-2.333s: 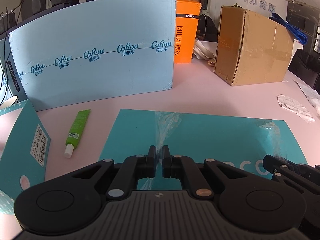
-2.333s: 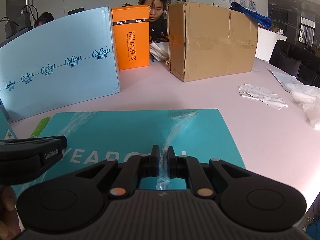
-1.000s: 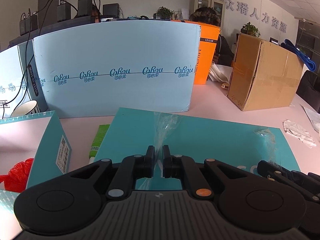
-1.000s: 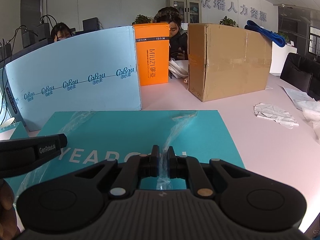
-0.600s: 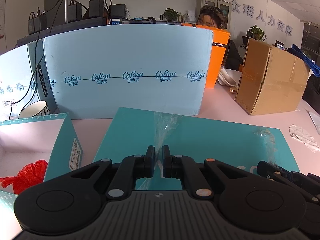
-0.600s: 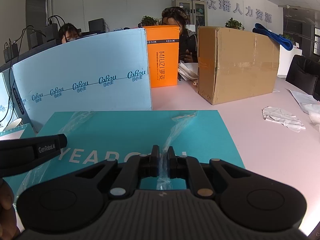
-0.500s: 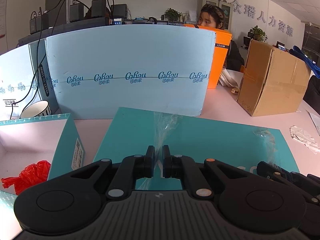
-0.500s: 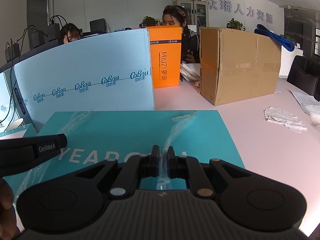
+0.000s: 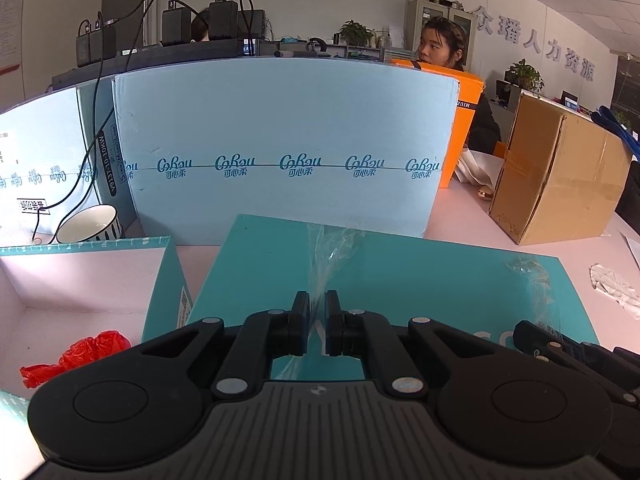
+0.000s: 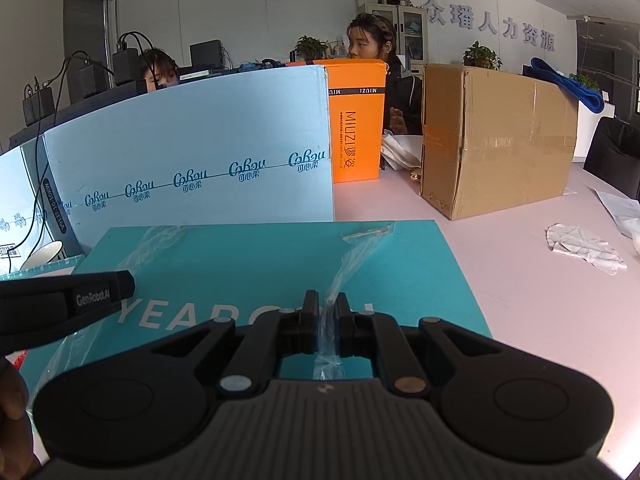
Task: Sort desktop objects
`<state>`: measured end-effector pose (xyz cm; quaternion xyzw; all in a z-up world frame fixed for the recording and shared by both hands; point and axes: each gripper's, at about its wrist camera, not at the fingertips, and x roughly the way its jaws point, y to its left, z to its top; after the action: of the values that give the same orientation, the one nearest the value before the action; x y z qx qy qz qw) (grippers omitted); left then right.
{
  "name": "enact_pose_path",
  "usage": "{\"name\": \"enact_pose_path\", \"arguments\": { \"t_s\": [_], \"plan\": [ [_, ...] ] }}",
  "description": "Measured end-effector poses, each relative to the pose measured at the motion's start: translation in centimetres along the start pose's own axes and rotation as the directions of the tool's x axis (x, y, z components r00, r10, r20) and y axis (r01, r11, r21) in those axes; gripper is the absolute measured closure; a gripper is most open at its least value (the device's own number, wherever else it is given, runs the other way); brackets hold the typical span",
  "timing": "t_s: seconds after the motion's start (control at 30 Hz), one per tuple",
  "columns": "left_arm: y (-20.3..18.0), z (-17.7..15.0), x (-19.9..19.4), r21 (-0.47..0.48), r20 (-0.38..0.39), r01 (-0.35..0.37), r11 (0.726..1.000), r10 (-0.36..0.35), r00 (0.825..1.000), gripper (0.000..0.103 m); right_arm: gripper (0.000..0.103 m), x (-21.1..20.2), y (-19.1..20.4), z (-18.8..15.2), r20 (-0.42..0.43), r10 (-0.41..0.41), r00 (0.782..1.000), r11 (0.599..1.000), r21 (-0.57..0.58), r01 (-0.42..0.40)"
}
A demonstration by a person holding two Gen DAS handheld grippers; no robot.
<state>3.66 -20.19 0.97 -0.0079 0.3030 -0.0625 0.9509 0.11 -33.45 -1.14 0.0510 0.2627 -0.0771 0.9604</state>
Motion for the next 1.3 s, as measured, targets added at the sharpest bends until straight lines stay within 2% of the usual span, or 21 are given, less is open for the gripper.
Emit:
{"name": "enact_pose_path", "arguments": {
  "t_s": [0.5, 1.3],
  "plan": [
    [3.2, 1.9, -0.3, -0.051, 0.016, -0.030, 0.998, 0.030, 0.999, 0.099, 0.092, 0.2, 2.8, 1.6, 0.018, 0.041, 0.999, 0.999, -0.010, -0.041],
    [7.2, 3.2, 1.2, -0.110, -0.010, -0.138, 0.984, 0.137, 0.990, 0.099, 0.092, 2.3, 6.8, 3.1, 0.012, 0.142, 0.990, 0.988, -0.058, -0.142]
  ]
}}
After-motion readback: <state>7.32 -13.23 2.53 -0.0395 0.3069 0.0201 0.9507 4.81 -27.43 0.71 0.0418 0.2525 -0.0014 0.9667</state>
